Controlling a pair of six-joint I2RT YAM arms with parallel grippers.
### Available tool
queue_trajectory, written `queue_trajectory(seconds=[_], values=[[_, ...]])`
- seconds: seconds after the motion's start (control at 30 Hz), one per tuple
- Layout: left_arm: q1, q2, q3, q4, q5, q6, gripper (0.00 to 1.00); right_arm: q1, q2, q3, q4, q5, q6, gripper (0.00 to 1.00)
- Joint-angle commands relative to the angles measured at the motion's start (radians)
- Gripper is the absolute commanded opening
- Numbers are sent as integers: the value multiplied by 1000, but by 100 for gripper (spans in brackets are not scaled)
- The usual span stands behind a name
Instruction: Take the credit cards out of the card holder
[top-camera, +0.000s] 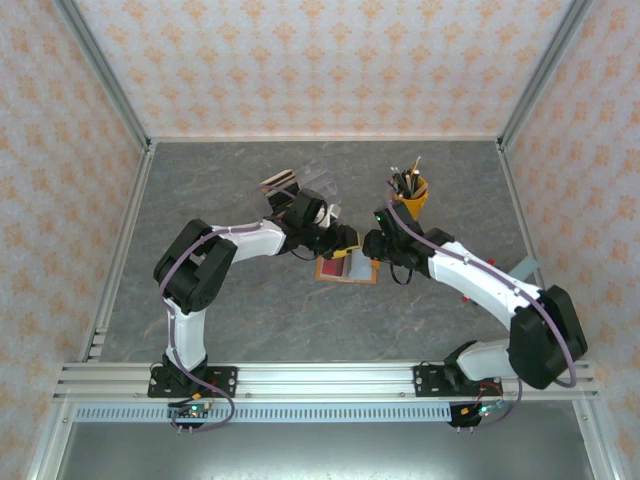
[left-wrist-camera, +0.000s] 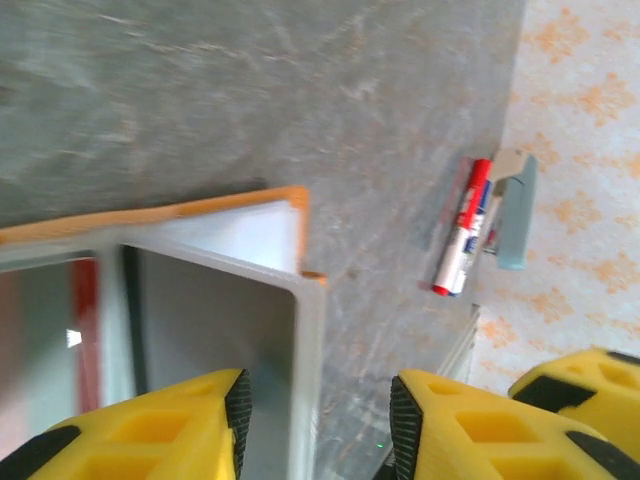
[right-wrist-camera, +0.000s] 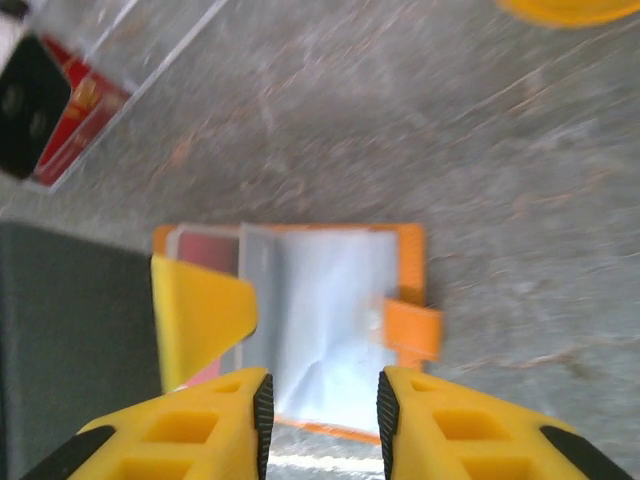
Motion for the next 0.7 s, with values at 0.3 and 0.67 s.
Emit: queue_trajectory(seconds=[0.3,0.67], values=[[-17,31,14,47,-27,-57,44,-9,-75,-41,-20,101,29,36],[15,-83,-36,-90,-130,16,38,-9,156,-10,78,-140,82,25]])
